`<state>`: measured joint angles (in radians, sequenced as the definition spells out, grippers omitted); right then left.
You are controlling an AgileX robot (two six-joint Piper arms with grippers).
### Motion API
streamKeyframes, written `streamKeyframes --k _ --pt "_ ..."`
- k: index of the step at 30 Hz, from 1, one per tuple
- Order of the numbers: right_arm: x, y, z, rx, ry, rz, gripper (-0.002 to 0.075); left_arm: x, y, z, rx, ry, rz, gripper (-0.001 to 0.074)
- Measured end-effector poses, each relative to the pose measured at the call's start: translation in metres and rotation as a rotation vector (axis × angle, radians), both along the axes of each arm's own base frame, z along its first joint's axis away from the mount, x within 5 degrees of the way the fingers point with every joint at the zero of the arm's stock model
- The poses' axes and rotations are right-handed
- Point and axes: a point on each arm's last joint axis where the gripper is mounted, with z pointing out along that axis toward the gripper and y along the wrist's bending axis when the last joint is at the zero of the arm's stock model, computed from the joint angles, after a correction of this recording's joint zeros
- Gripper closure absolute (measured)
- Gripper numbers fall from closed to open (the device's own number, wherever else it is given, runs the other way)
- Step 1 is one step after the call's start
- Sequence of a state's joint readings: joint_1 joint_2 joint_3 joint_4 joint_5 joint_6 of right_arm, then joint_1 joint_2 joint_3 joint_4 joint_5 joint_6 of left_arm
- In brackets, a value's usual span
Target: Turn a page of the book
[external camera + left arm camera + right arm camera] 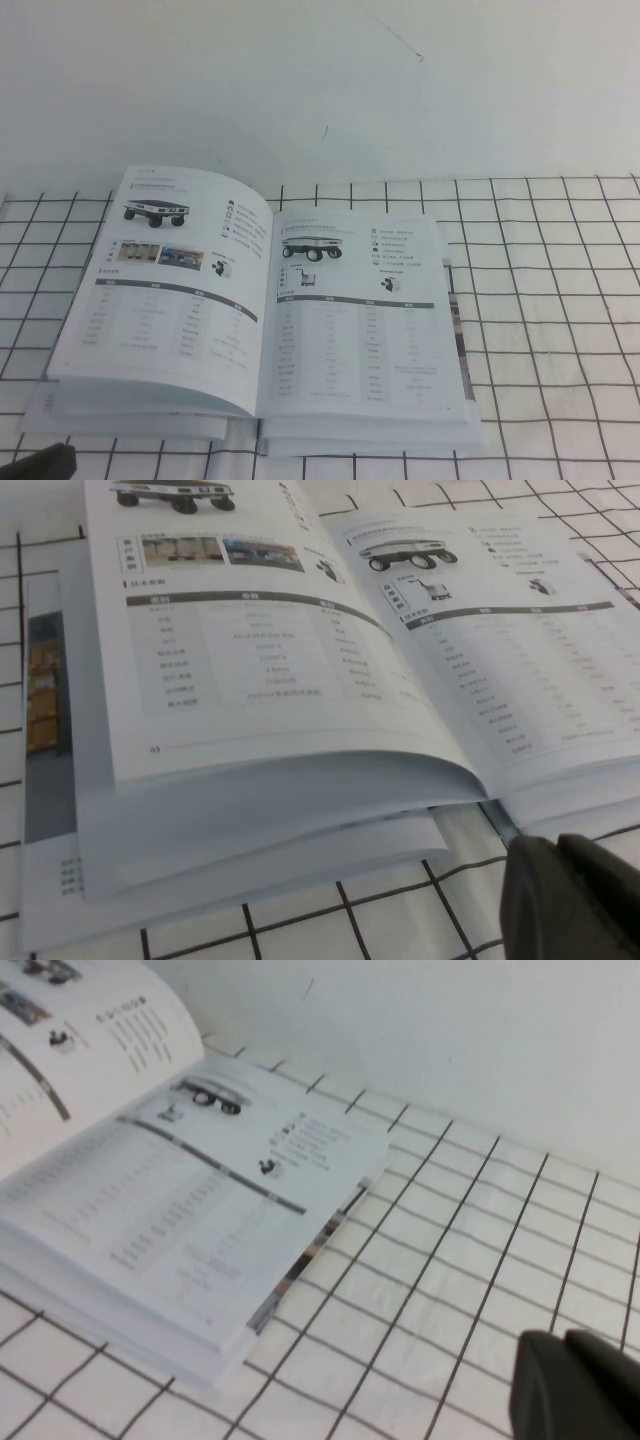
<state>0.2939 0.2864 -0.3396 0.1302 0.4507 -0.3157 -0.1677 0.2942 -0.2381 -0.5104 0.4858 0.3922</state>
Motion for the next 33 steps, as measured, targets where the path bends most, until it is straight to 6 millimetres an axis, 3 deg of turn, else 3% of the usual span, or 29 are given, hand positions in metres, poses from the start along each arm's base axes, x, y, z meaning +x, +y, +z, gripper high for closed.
streamKeyframes --k 7,19,33 --pt "-0.003 0.0 -0.017 -0.04 0.115 0.013 0.0728 0.001 0.001 0.0 -0.006 -0.015 0.01 0.0737" --pt "-0.007 0.0 -0.022 -0.061 0.179 0.022 0.0728 0.001 0.001 0.0 -0.002 -0.018 0.008 0.0738" --pt "-0.007 0.0 -0.022 -0.061 0.179 0.022 0.0728 -0.032 0.005 0.013 -0.043 -0.266 -0.005 0.0738"
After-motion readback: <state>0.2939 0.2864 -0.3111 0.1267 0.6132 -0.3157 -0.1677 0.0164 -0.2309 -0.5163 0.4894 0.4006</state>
